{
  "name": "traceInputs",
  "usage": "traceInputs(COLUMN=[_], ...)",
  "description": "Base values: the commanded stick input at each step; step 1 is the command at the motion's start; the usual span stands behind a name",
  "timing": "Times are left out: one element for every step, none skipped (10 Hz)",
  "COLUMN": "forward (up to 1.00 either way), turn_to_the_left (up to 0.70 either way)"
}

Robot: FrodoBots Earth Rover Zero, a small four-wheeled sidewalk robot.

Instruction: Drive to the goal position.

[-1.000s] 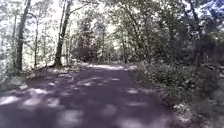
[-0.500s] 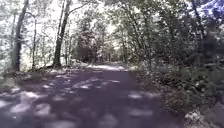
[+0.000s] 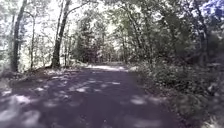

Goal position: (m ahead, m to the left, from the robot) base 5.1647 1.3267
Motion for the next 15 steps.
traceInputs(forward=[0.45, 0.45, 0.45, 0.45, 0.45, 0.45, 0.45, 0.45, 0.45, 0.45, 0.45, 0.45, 0.45, 0.45, 0.45], turn_to_the_left=[0.00, 0.00, 0.00, 0.00, 0.00, 0.00, 0.00, 0.00, 0.00, 0.00, 0.00, 0.00, 0.00, 0.00, 0.00])
